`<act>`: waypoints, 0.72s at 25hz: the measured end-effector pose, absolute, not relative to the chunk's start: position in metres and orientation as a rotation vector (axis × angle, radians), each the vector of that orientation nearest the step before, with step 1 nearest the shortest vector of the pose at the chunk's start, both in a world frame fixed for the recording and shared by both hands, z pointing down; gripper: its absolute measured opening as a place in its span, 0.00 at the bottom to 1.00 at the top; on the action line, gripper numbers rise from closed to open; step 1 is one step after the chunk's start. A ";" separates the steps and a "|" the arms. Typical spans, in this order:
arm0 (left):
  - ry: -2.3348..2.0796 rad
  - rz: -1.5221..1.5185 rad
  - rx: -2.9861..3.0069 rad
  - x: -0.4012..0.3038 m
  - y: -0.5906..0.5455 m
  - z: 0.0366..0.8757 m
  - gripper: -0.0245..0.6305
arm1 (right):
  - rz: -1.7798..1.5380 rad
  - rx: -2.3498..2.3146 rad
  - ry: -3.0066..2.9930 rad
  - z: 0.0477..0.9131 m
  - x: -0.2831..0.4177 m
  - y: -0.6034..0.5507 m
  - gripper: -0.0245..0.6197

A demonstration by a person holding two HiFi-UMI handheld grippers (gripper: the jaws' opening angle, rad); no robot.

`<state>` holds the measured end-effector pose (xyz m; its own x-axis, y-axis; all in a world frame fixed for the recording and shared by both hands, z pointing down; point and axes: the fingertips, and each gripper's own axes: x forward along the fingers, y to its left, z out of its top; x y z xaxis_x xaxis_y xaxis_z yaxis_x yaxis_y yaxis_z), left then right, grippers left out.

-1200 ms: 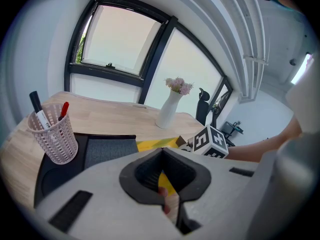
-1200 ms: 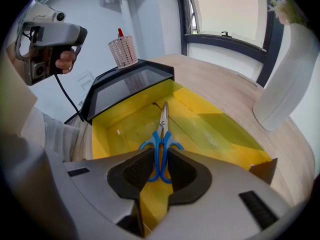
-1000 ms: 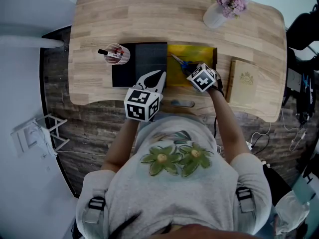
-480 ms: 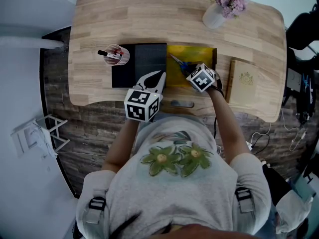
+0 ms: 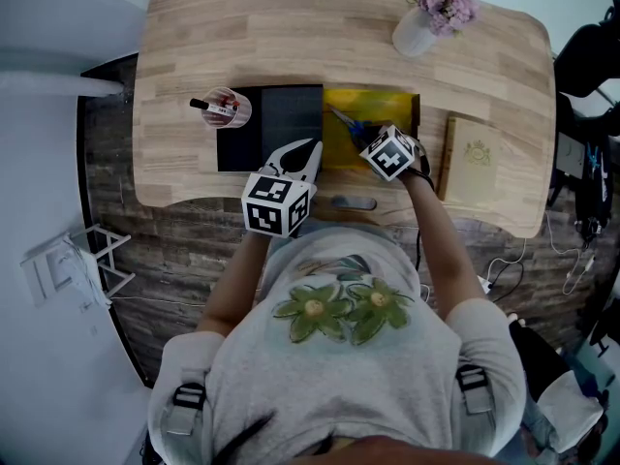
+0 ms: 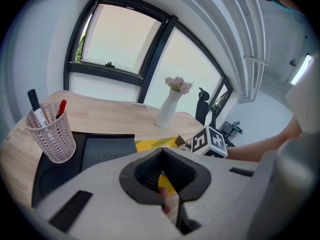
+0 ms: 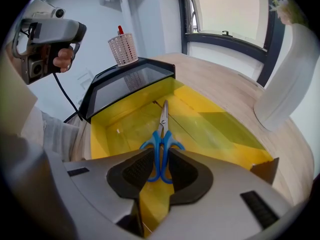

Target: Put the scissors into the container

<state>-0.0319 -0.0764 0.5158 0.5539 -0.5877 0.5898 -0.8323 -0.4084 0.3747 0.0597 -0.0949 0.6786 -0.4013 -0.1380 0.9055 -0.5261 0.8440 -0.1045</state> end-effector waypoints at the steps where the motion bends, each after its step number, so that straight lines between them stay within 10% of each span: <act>1: -1.137 0.489 2.142 -0.032 -0.076 0.516 0.05 | 0.463 0.491 -1.965 0.678 0.059 -0.094 0.18; 18: -1.150 0.471 2.164 -0.034 -0.074 0.507 0.05 | 0.449 0.628 -2.047 0.642 0.060 -0.098 0.19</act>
<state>-0.0343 -0.0743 0.5073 0.5538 -0.6049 0.5722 -0.8325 -0.4163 0.3657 0.0598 -0.0980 0.6416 -0.4488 -0.2565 0.8560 -0.5910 0.8037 -0.0689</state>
